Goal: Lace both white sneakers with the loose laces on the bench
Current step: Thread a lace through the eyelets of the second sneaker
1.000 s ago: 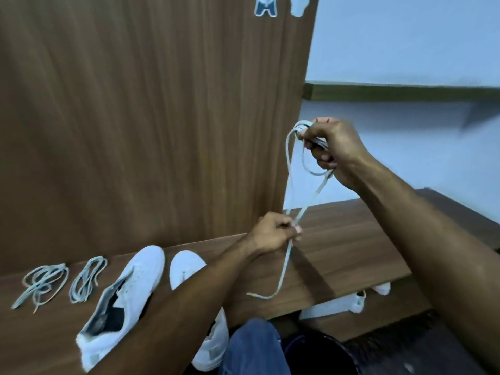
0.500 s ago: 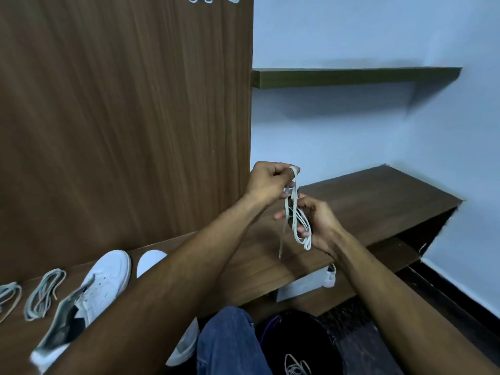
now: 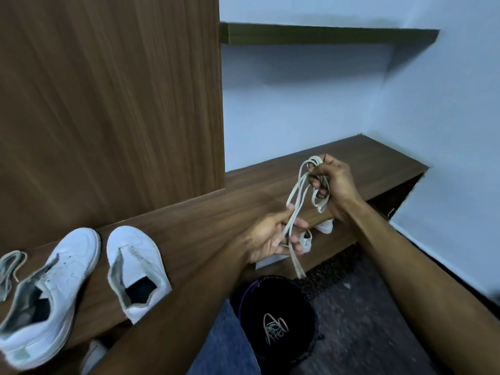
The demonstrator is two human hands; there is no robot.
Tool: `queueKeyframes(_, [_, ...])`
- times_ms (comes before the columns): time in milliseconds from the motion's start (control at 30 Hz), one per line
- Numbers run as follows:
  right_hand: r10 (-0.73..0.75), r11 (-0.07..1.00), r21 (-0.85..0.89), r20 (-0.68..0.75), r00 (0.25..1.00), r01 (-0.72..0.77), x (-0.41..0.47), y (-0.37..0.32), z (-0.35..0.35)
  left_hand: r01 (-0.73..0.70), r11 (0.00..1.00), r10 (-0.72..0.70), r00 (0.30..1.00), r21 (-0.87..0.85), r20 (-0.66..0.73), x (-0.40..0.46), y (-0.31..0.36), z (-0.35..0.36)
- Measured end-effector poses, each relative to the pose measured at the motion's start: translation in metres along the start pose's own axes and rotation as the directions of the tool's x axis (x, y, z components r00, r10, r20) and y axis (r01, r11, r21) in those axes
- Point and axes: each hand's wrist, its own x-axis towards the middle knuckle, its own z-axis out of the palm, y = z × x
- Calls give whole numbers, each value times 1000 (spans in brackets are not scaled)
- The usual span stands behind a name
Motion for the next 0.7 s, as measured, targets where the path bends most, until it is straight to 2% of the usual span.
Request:
queueKeyframes(67, [46, 984, -174, -20, 999, -49, -4, 12, -12, -46, 999, 49, 987, 23, -156, 4, -6, -3])
queueKeyframes(133, [181, 924, -346, 13, 983, -165, -14, 39, -23, -26, 992, 66, 937, 121, -344, 10, -14, -12])
queueKeyframes(233, [401, 796, -523, 78, 913, -306, -33, 97, -29, 114, 931, 86, 853, 346, -514, 20, -36, -21])
queueKeyframes(333, [502, 752, -537, 91, 860, -382, -55, 145, -25, 289, 878, -37, 836, 381, -548, 31, -72, -19])
queueKeyframes(433, [489, 711, -613, 80, 868, -344, -66, 175, -28, 396, 857, -165, 817, 330, -553, 43, -104, -14])
queueKeyframes(500, [511, 613, -736, 89, 855, -289, -68, 191, -33, 444, 837, -221, 809, 320, -544, 51, -115, -13])
queueKeyframes(567, [565, 529, -802, 88, 820, -279, -70, 205, -38, 479, 779, -219, 813, 404, -540, 57, -118, -15])
queueKeyframes(633, [598, 498, -814, 74, 798, -298, -68, 215, -41, 474, 717, -148, 820, 511, -553, 59, -113, -17])
queueKeyframes(700, [608, 453, -836, 36, 793, -309, -63, 220, -44, 441, 717, -73, 817, 539, -571, 59, -101, -22])
